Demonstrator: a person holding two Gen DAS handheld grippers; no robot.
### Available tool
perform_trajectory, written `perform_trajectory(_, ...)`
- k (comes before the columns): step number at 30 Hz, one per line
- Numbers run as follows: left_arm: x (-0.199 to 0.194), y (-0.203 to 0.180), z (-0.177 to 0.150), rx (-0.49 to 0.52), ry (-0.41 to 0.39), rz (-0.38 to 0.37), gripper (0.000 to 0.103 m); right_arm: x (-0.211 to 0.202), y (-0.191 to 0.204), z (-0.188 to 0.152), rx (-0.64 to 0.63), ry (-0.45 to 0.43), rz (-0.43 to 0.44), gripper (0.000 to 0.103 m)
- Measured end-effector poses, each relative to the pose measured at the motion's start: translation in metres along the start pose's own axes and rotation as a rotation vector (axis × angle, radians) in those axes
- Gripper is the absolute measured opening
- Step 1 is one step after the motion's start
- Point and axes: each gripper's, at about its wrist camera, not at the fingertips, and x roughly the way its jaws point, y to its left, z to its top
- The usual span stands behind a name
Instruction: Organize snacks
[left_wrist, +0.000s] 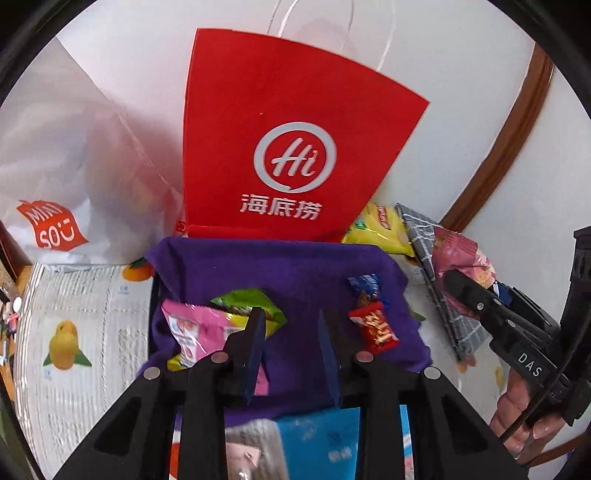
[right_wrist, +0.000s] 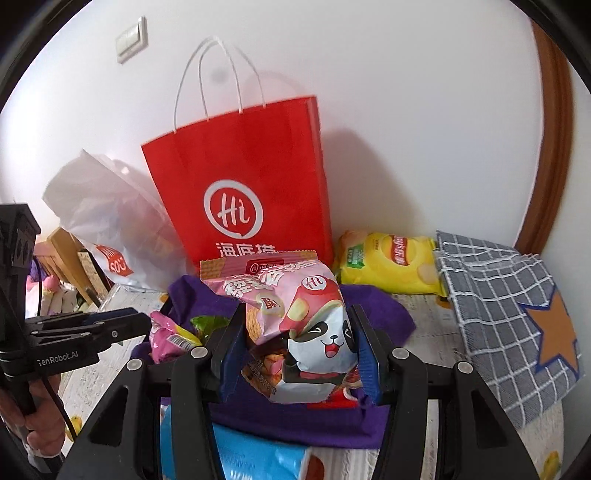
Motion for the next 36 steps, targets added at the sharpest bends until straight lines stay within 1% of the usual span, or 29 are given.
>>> perform_trajectory(2,0.004,0.008,0.000,-0.008,0.025,0.035,0.028,0.009,0.003,-0.001,-0.011,0.008,0.007,0.052)
perform_trajectory(5,0.001,0.020,-0.005,-0.013,0.051,0.053,0.029,0.020,0.006,-0.003,-0.030,0.032,0.013,0.052)
perform_trajectory(7,-0.007,0.031,-0.014,-0.006,0.048,0.089,0.043,0.025,0.006,-0.006,-0.043,0.042,0.009,0.052)
perform_trajectory(8,-0.010,0.036,-0.019,-0.010,0.044,0.105,0.055,0.027,0.005,-0.007,-0.051,0.050,0.007,0.052)
perform_trajectory(9,-0.013,0.041,-0.025,-0.011,0.038,0.118,0.058,0.028,0.005,-0.008,-0.055,0.055,0.001,0.052)
perform_trajectory(10,-0.014,0.046,-0.031,-0.010,0.043,0.130,0.059,0.030,0.003,-0.008,-0.051,0.057,-0.009,0.052)
perform_trajectory(12,-0.017,0.056,-0.048,-0.029,0.068,0.147,0.059,0.030,0.001,-0.007,-0.039,0.059,-0.003,0.052)
perform_trajectory(15,-0.018,0.068,-0.074,-0.071,0.101,0.124,0.063,0.027,-0.001,-0.006,-0.040,0.049,-0.005,0.052)
perform_trajectory(17,-0.017,0.071,-0.093,-0.087,0.128,0.121,0.063,0.024,-0.001,-0.006,-0.044,0.038,-0.009,0.052)
perform_trajectory(18,-0.018,0.071,-0.101,-0.090,0.133,0.123,0.064,0.022,-0.001,-0.005,-0.045,0.035,-0.008,0.052)
perform_trajectory(19,-0.018,0.070,-0.107,-0.092,0.139,0.125,0.068,0.020,-0.001,-0.005,-0.045,0.030,-0.007,0.052)
perform_trajectory(22,-0.015,0.068,-0.132,-0.085,0.168,0.144,0.068,0.015,-0.002,-0.004,-0.045,0.017,-0.007,0.052)
perform_trajectory(27,-0.003,0.067,-0.162,-0.086,0.208,0.210,0.067,0.007,-0.004,-0.001,-0.044,-0.005,-0.003,0.052)
perform_trajectory(28,-0.001,0.068,-0.165,-0.095,0.208,0.215,0.065,0.005,-0.004,-0.001,-0.044,-0.010,-0.004,0.052)
perform_trajectory(29,0.001,0.070,-0.169,-0.105,0.209,0.219,0.061,0.003,-0.005,-0.001,-0.043,-0.013,-0.004,0.052)
perform_trajectory(30,0.001,0.070,-0.172,-0.109,0.206,0.230,0.052,0.002,-0.005,0.000,-0.042,-0.016,-0.003,0.052)
perform_trajectory(31,-0.001,0.069,-0.173,-0.100,0.194,0.246,0.048,0.001,-0.006,0.000,-0.040,-0.018,0.000,0.052)
perform_trajectory(33,-0.004,0.069,-0.173,-0.099,0.197,0.237,0.043,0.000,-0.008,0.000,-0.034,-0.019,0.004,0.052)
perform_trajectory(34,-0.007,0.070,-0.172,-0.114,0.193,0.232,0.043,0.000,-0.009,0.001,-0.032,-0.018,0.005,0.052)
perform_trajectory(36,-0.014,0.071,-0.167,-0.110,0.176,0.243,0.043,0.000,-0.009,0.001,-0.032,-0.020,0.003,0.052)
